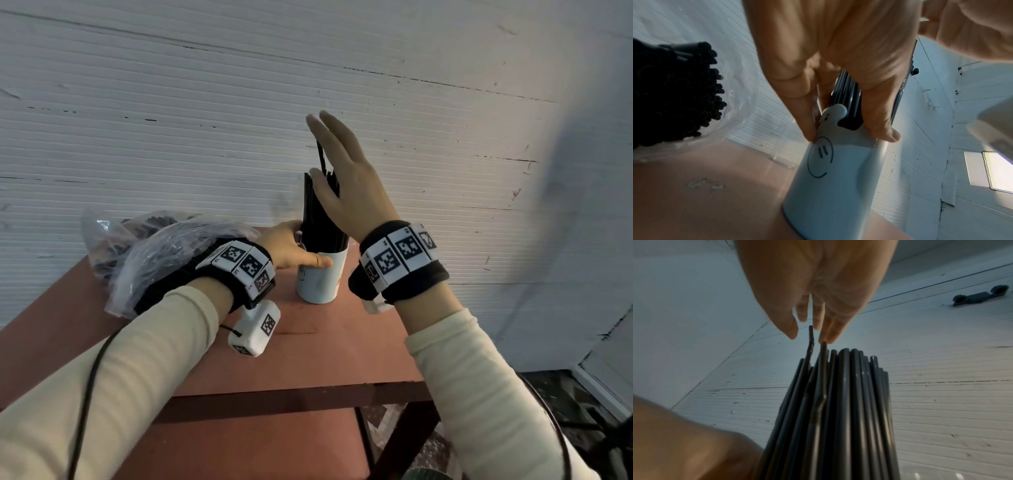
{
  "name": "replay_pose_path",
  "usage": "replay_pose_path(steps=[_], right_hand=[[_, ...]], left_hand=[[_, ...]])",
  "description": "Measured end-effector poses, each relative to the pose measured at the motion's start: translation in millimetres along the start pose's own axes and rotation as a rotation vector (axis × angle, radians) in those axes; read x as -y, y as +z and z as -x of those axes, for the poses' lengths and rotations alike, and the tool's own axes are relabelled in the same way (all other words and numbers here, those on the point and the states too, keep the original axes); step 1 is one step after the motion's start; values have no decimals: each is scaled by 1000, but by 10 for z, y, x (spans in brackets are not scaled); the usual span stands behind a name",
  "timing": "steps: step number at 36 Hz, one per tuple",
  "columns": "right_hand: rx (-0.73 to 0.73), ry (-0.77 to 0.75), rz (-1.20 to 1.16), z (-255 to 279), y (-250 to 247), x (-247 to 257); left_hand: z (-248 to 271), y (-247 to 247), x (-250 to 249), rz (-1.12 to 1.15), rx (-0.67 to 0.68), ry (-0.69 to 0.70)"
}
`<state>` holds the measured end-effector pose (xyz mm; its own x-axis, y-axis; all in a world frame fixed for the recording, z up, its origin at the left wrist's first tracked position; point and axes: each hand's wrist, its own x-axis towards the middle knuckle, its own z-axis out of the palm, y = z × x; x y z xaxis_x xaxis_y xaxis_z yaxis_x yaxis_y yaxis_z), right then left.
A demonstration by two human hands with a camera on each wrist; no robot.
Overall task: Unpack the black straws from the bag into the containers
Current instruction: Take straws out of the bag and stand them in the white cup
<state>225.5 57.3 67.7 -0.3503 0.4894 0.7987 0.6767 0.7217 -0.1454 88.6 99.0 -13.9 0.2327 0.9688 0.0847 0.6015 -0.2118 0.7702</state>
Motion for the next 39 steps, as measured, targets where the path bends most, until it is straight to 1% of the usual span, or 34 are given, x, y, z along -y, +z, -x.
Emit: replay_pose_path(steps=[3,8,10,12,15,18,20,24,29,32,36,39], right_hand=[[-2,4,4,-105,-8,-24],[-133,108,12,-46,-28,-151],[-151,124,55,48,-23,-210],[-147,122,107,146,2,-245],[-120,104,118,254,51,-247],[-16,139,23,284,37,-197],[20,134,-7,287,28,-167],[91,103,78,329,126,-156],[26,86,124,339,194,-150],[37,77,131,329,176,-153],[84,138,85,367,112,-151],[57,196,33,406,37,-181]], left_hand=[[1,1,-1,-3,7,2],[-10,5,17,1,4,0],[-15,10,24,10,4,3],[-7,10,23,13,7,13],[-7,6,31,18,16,22],[5,-1,20,16,15,26],[4,-3,22,12,17,27],[-17,-10,44,-7,35,21],[-3,-14,16,2,44,18],[17,9,14,24,40,29],[67,22,-14,-33,51,13],[93,36,-16,-61,51,-23]])
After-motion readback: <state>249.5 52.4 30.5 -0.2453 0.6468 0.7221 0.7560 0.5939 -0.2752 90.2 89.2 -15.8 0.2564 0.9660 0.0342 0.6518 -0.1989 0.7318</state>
